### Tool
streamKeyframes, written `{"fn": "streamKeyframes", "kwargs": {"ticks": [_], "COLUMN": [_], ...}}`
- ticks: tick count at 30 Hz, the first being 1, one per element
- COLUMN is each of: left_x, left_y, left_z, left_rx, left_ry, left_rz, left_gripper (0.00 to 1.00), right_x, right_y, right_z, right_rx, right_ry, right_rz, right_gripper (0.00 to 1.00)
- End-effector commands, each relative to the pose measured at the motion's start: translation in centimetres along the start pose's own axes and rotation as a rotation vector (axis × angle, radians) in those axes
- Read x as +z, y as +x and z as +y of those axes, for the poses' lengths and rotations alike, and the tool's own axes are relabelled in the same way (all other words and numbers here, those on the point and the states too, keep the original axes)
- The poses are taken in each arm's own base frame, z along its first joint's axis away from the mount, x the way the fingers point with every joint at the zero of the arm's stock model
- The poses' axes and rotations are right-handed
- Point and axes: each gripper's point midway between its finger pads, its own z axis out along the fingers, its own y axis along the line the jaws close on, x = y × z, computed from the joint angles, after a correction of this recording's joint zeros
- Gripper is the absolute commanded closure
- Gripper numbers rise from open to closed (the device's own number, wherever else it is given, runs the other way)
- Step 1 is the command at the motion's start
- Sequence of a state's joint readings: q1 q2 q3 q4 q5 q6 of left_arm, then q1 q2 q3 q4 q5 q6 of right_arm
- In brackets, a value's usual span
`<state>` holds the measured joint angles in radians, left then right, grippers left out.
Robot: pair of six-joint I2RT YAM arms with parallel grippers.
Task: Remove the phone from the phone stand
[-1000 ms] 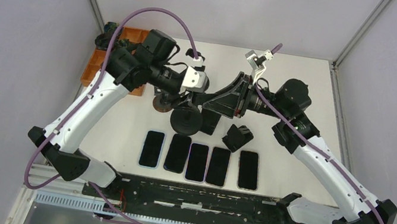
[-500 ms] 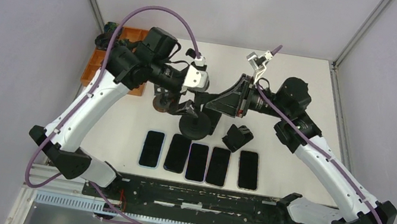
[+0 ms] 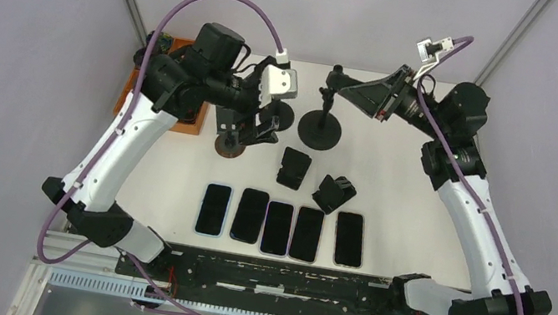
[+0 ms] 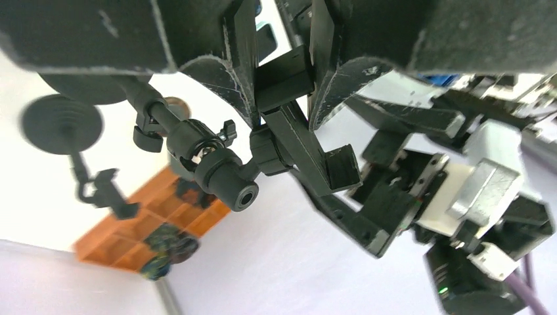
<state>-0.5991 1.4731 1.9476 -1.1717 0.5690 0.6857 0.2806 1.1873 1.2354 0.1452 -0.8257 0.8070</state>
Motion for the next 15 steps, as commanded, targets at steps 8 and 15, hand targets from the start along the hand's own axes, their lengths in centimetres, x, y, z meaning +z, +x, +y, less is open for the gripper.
{"fn": "streamKeyframes", "kwargs": {"ticks": [8,15], "left_x": [-4.3,-2.8], "left_y": [8.6,16.8], "left_z": [7.9,7.4], "left_rx": [-0.473,-0.604], "left_ry": [-0.306,-0.358], "left_rz": [0.043,0.216], "left_gripper": [0.0,0.0], "right_x": [0.9,2.3], "right_y": [-5.0,-4.3], "right_z": [-10.5,-14.7], "right_rx": [-0.08,-0.077], "right_ry": [0.178,0.175], "right_rz": [-0.127,-0.106], "right_gripper": [1.0,1.0]}}
